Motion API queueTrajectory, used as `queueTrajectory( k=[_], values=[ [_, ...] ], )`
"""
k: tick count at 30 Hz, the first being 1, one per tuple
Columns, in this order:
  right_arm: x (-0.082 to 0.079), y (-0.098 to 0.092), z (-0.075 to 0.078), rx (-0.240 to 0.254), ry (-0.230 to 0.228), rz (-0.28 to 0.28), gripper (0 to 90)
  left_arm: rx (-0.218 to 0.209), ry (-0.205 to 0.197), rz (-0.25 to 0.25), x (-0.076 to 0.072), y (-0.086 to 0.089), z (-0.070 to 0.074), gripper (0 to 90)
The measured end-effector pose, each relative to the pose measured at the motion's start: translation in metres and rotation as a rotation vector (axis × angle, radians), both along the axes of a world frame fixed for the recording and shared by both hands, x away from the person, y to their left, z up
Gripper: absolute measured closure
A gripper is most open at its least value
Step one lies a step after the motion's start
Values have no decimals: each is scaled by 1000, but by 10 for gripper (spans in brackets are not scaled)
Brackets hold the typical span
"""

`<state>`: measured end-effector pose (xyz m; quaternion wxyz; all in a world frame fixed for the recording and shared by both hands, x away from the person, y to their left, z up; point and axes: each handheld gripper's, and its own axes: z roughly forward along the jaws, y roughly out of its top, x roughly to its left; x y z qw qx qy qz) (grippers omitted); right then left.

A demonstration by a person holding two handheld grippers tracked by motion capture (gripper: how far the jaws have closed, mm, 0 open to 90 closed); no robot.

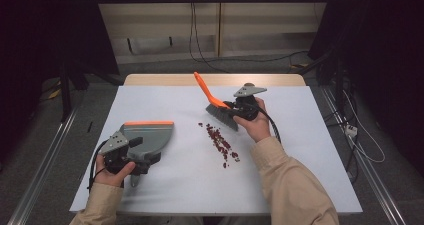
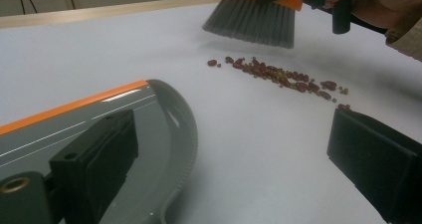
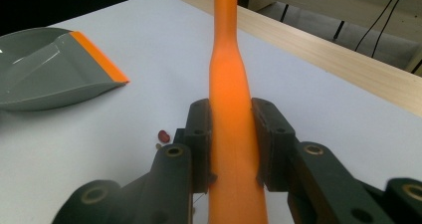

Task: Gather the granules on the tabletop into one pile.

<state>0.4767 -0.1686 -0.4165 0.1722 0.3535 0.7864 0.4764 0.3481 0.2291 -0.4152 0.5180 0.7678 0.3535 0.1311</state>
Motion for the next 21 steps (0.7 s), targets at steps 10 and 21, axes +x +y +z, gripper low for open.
queueTrajectory(
  k=[10,21],
  values=[
    [20,26,-11,-83,-75,119,717,-6,4,19,1,3,0,55],
    [1,29,-11,-144,-81,284,717,-3,2,22,-1,6,-1,55]
  ],
)
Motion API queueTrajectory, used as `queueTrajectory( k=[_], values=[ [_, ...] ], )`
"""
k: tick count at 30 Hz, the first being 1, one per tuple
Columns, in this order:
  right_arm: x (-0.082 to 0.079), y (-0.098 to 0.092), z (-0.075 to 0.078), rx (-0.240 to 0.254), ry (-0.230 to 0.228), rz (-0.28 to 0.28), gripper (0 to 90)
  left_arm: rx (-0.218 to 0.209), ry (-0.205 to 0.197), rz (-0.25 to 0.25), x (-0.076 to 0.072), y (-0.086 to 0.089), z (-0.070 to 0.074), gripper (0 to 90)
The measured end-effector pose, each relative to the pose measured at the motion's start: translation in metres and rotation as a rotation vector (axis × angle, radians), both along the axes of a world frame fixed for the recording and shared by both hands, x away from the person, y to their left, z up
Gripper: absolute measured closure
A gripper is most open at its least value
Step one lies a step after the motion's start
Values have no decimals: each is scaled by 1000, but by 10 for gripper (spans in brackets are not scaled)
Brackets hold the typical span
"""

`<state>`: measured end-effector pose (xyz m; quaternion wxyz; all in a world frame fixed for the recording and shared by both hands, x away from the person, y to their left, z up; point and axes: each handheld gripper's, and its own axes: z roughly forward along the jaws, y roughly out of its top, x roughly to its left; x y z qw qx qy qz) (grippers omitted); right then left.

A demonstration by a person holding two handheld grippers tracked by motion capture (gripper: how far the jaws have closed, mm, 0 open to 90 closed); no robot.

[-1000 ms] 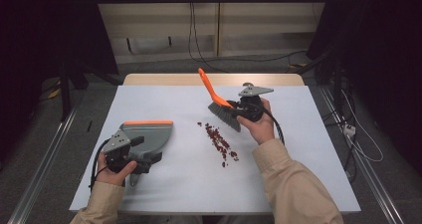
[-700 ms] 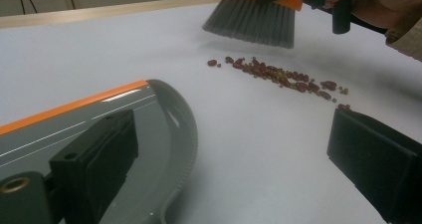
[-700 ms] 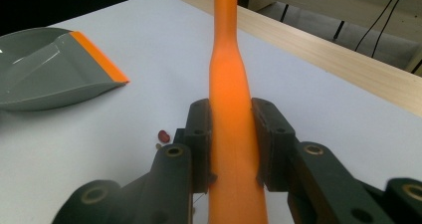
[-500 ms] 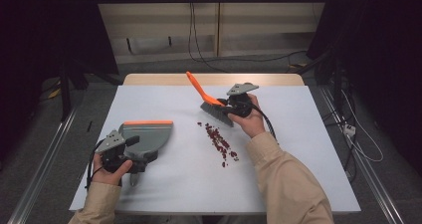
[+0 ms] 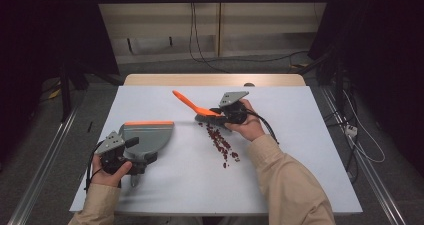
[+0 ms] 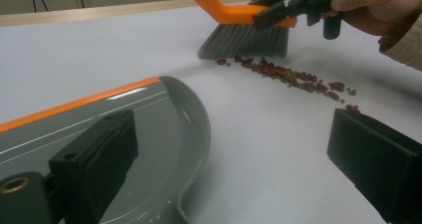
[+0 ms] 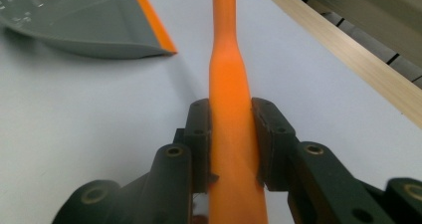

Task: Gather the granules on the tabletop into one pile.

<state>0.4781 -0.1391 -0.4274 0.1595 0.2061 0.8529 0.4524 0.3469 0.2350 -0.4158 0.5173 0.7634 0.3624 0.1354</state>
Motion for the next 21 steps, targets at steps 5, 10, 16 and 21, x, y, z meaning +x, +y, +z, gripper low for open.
queueTrajectory(
  k=[5,10,16,21],
  values=[
    [-14,-8,1,3,11,35,717,2,0,-4,0,-1,0,55],
    [-26,-14,3,-12,12,58,716,4,0,-10,0,-3,0,55],
    [-37,-20,4,-20,13,75,716,5,1,-12,0,-4,0,55],
    [-46,-23,4,-21,12,78,715,6,0,-14,0,-5,0,55]
  ],
)
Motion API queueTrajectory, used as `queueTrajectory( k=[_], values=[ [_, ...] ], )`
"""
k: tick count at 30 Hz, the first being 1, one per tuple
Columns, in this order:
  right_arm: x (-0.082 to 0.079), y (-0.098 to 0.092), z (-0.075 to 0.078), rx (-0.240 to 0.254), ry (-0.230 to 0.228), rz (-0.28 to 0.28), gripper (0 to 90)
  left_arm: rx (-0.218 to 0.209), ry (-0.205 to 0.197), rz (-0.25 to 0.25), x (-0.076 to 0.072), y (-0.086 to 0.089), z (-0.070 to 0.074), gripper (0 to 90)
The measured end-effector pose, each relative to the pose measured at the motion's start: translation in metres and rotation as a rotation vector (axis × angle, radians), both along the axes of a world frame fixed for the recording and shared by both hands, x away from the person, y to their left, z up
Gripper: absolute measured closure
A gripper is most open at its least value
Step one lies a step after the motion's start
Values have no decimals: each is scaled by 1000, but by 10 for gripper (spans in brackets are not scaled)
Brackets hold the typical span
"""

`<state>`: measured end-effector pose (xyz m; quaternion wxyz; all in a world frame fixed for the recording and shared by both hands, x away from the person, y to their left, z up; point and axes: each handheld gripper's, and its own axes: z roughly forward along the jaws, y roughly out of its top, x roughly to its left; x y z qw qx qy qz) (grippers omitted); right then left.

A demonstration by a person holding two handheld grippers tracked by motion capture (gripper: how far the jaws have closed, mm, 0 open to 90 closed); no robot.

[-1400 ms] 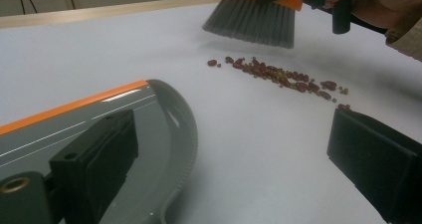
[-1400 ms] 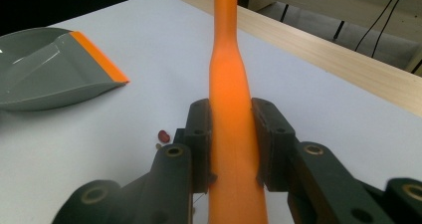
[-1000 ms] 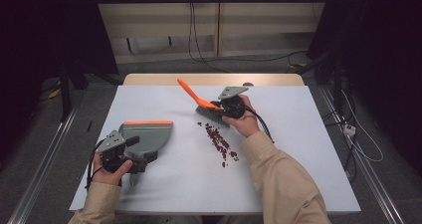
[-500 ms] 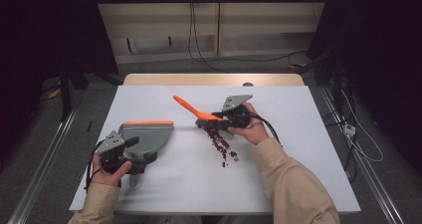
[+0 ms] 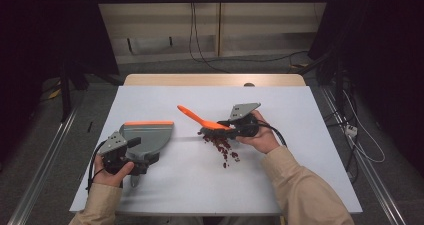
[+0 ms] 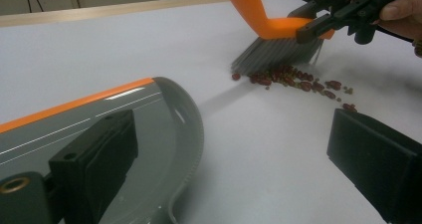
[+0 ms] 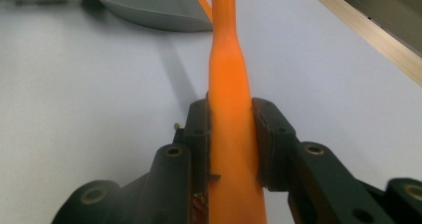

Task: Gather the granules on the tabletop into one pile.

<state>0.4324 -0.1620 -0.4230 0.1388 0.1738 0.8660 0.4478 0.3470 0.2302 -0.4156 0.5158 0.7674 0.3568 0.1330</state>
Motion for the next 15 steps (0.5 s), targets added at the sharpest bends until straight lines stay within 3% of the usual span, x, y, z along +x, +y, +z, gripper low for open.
queueTrajectory(
  k=[15],
  values=[
    [-16,-8,4,-7,2,-11,717,2,0,-12,0,-3,0,55]
  ],
)
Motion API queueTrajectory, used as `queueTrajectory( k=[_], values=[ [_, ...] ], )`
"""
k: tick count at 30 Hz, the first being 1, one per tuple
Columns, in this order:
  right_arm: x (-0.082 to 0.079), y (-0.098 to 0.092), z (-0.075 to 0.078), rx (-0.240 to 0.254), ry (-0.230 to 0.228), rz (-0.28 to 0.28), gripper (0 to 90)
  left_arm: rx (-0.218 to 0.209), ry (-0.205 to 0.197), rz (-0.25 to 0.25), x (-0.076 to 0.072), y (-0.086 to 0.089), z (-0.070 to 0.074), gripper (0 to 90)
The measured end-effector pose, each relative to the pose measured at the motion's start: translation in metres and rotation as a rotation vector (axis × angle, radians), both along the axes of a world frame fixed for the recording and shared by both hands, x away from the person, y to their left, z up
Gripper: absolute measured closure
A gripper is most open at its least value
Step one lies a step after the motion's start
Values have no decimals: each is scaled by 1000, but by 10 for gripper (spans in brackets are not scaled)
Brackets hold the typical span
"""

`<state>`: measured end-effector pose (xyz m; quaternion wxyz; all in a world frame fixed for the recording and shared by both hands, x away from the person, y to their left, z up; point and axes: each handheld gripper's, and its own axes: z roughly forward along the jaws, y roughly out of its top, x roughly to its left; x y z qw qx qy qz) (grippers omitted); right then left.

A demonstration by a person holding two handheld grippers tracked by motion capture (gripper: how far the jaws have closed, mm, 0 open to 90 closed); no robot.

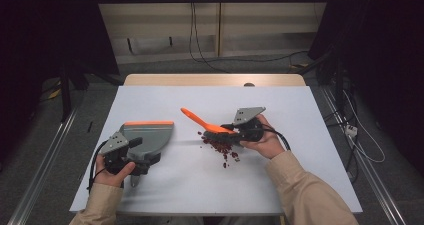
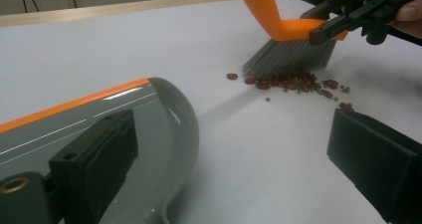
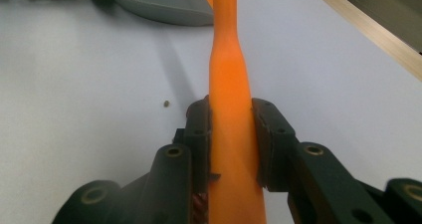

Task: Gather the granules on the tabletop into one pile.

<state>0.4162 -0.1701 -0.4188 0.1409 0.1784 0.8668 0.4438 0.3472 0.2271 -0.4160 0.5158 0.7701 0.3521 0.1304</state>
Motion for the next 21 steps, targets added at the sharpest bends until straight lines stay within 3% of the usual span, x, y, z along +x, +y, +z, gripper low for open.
queueTrajectory(
  k=[7,16,21],
  values=[
    [11,-1,6,44,-22,-32,718,-8,0,-2,1,0,0,55],
    [37,19,5,42,-39,-36,718,-6,3,-2,2,0,0,55],
    [44,33,0,5,-48,-7,718,-7,4,-1,1,1,0,55]
  ],
)
